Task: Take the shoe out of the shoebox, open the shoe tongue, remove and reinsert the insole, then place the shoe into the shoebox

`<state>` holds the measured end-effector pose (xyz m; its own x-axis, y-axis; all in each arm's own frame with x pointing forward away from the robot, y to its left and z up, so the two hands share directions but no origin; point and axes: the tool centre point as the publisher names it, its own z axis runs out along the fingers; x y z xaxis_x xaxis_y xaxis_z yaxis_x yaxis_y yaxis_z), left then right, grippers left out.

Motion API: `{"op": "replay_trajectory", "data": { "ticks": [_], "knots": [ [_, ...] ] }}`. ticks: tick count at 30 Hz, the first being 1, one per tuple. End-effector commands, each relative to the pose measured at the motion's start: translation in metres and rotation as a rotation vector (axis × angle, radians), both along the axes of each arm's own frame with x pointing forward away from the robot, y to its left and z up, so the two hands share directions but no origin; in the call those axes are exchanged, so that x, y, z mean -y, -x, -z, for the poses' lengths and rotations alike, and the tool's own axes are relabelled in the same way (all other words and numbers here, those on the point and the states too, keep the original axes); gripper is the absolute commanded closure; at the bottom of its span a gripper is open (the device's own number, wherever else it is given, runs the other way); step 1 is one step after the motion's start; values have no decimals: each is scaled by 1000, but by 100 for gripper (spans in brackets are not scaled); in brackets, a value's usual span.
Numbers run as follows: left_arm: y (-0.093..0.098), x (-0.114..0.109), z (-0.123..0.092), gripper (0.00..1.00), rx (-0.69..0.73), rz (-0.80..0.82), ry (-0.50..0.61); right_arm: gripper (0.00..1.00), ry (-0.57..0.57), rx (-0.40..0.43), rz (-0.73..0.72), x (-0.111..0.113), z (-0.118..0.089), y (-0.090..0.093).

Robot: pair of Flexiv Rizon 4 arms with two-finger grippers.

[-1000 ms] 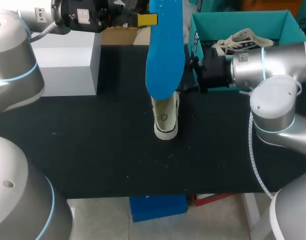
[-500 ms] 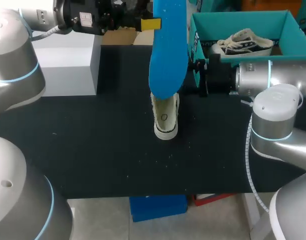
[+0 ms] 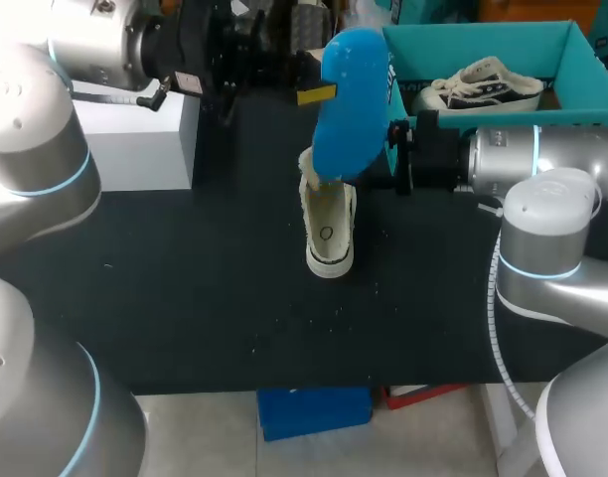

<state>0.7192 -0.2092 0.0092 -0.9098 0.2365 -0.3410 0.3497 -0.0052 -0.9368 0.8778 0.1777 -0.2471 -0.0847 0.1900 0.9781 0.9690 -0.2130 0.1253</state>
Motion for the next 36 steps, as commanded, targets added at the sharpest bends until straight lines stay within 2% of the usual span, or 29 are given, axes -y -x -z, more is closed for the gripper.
{"op": "replay_trajectory", "data": {
  "ticks": [1, 3, 5, 6, 8, 9, 10, 12, 19, 20, 22, 35, 36],
  "knots": [
    [3, -1, -1, 100, 45, -9, 6, 0, 0, 1, 2, -1, 1, 0],
    [3, -1, -1, 100, 45, -9, 6, 0, 0, 1, 2, -1, 1, 0],
    [29, 6, -8, 100, 247, 58, 102, 0, 0, 1, 2, -1, 1, 0],
    [40, 7, -3, 100, 334, 65, 78, 0, 0, 1, 2, -1, 1, 0],
    [53, 7, 11, 100, 394, 89, 100, 0, 0, 1, 2, -1, 1, 0],
    [59, 7, 18, 100, 468, 79, 53, 0, 0, 1, 2, -1, 1, 0],
    [60, 6, 24, 100, 493, 87, 65, 0, 0, 1, 2, -1, 1, 0],
    [65, 4, 36, 100, 605, 65, -8, 0, 0, 1, 2, -1, 1, 0],
    [84, -11, 77, 100, 833, 40, 5, 0, 0, 1, 2, -1, 1, 0],
    [84, -12, 81, 100, 806, 38, 36, 0, 0, 1, 2, -1, 1, 0],
    [84, -15, 95, 100, 736, -3, 14, 0, 0, 1, 2, -1, 1, 0],
    [84, -15, 95, 100, 736, -3, 14, 0, 0, 1, 2, -1, 1, 0],
    [93, -14, 96, 100, 808, 24, 36, 0, 0, 1, 2, -1, 1, 0]
  ]
}}
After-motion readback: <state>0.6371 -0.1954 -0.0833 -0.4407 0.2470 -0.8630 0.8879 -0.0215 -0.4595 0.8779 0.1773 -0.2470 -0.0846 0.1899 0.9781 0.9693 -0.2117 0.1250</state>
